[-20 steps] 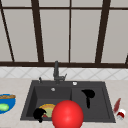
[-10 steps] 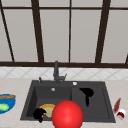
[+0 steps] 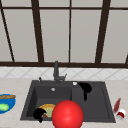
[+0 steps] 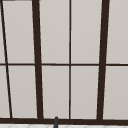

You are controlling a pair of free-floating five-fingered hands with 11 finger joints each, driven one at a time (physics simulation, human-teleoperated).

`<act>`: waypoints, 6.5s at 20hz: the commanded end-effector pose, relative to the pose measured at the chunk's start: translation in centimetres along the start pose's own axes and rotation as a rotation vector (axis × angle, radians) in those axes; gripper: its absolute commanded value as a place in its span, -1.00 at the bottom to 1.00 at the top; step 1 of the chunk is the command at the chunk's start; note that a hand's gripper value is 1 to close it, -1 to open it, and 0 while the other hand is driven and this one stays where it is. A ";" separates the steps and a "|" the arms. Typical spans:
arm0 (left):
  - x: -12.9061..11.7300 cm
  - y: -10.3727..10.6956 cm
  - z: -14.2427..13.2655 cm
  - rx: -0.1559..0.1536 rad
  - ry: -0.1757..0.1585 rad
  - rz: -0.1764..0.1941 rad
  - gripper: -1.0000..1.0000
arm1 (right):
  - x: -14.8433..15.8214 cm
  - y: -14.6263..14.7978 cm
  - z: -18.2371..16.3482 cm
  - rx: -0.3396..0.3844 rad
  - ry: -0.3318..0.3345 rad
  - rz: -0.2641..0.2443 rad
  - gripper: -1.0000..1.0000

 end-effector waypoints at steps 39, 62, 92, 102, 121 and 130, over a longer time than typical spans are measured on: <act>0.0 0.0 0.0 0.000 0.000 0.000 0.00 | 10.4 -1.8 -19.3 -0.014 -0.014 0.243 -1.00; 0.0 0.0 0.0 0.000 0.000 0.000 0.00 | 8.8 1.6 -32.5 0.438 0.011 0.078 -1.00; 0.0 0.0 0.0 0.000 0.000 0.000 0.00 | 5.4 4.8 -35.6 0.081 -0.097 -0.089 1.00; 0.0 0.0 0.0 0.000 0.000 0.000 0.00 | 3.2 7.5 -33.4 -0.142 -0.179 -0.290 1.00; 0.0 0.0 0.0 0.000 0.000 0.000 0.00 | 0.1 6.7 -31.0 0.010 -0.244 -0.231 -1.00; 0.0 0.0 0.0 0.000 0.000 0.000 0.00 | -0.3 2.0 -29.2 0.055 -0.233 -0.165 -1.00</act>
